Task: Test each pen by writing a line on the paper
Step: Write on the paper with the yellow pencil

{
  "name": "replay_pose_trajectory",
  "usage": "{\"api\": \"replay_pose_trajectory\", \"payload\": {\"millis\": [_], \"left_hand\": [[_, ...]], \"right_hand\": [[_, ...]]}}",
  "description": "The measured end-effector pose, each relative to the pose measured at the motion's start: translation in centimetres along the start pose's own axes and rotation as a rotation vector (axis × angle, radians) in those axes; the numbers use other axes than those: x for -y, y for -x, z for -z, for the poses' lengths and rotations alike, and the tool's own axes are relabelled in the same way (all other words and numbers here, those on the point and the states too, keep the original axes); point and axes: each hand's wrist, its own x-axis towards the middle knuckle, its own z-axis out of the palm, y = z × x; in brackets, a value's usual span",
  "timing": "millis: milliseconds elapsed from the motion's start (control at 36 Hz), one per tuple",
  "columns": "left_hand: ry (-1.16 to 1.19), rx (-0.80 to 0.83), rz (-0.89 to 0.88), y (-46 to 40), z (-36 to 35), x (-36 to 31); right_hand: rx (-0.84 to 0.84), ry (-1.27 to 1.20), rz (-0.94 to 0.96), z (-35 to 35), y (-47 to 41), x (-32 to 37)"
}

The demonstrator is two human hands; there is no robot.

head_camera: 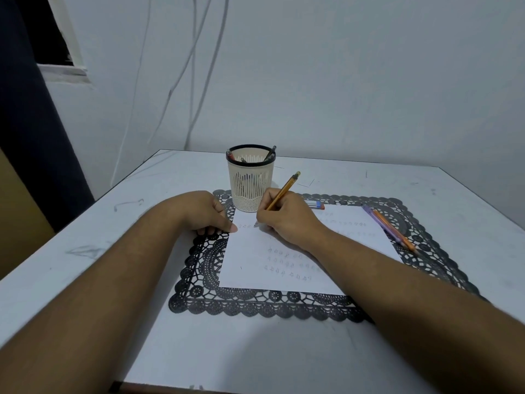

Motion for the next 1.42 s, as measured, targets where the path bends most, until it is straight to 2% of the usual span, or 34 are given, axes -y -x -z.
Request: {"api": "replay_pose_trajectory", "payload": {"millis": [250,528,750,917,1111,1417], "left_hand": [[0.003,-0.006,-0.009,0.11,0.05,-0.14],[0.010,-0.014,0.001,0.04,0.06,-0.09],[0.011,-0.003,-0.006,-0.04,-0.06,-0.02],[0.028,-0.009,0.000,-0.04,0.03,0.20],[0.033,0.000,-0.009,-0.15,-0.12,0.15],[0.029,-0.016,-0.006,-0.09,0.01,0.16]], "right_hand": [[-0.033,0.003,-0.011,-0.22,-0.28,0.01],[0.007,0.003,0.012,-0.26,-0.03,-0.10],[-0.057,0.047,0.000,-0.01,-0.29,-0.29],[0.017,0.058,0.019,-0.27,-0.02,-0.08],[-0.066,0.037,0.030,0.18,0.34,0.15],[-0.091,0.097,0.017,0.08,-0.13,-0.09]]}}
